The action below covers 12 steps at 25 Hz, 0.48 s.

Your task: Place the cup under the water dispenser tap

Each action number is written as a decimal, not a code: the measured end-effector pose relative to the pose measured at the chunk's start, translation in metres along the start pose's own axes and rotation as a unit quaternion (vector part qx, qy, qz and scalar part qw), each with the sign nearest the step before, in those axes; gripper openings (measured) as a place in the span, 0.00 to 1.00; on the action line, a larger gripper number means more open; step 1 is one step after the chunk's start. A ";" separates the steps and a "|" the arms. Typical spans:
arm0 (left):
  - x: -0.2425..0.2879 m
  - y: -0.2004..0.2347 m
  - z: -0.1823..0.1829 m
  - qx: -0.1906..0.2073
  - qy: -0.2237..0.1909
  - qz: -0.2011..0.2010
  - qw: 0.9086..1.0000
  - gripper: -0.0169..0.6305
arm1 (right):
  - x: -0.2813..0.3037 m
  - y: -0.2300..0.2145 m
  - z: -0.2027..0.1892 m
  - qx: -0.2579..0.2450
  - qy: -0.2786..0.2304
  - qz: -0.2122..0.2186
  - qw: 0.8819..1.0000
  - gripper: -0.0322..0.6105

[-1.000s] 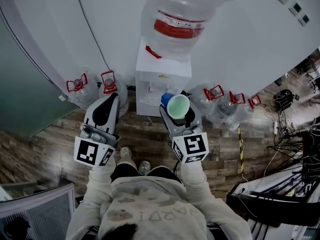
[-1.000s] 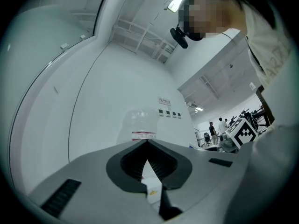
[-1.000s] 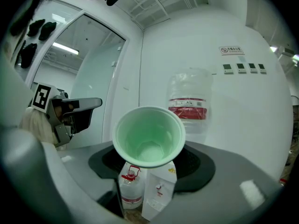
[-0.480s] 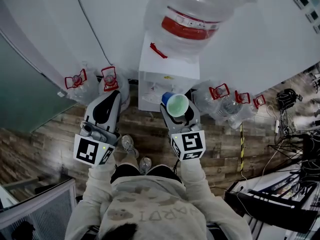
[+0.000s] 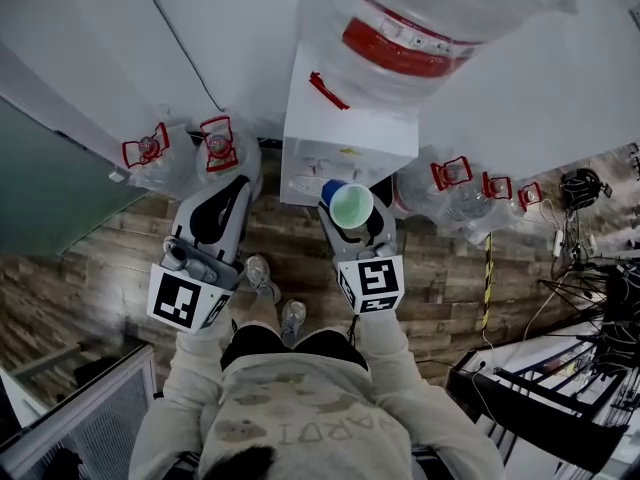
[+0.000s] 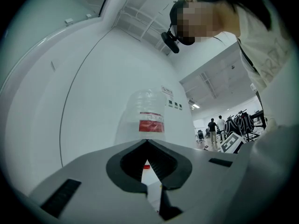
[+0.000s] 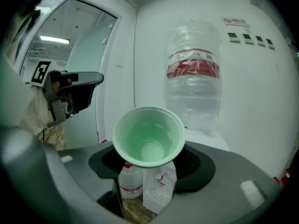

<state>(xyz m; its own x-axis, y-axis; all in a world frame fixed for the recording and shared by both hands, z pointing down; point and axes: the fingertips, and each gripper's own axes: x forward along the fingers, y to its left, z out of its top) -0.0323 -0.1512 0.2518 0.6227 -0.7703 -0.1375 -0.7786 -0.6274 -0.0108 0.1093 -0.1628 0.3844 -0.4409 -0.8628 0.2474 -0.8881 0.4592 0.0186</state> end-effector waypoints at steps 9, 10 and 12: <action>0.009 0.017 -0.038 -0.017 0.018 -0.017 1.000 0.03 | 0.042 0.006 -0.057 0.014 0.036 0.003 0.999 0.52; 0.008 0.020 -0.044 -0.018 0.023 -0.018 0.999 0.03 | 0.047 0.008 -0.064 0.018 0.041 0.004 0.999 0.52; 0.007 0.025 -0.055 -0.019 0.031 -0.019 0.999 0.03 | 0.055 0.010 -0.078 0.022 0.048 0.002 0.999 0.52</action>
<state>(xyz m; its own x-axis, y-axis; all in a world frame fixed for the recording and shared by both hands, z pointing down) -0.0429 -0.1782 0.3048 0.6568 -0.7502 -0.0766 -0.7510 -0.6599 0.0238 0.0857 -0.1894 0.4734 -0.4319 -0.8357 0.3394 -0.8923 0.4508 -0.0255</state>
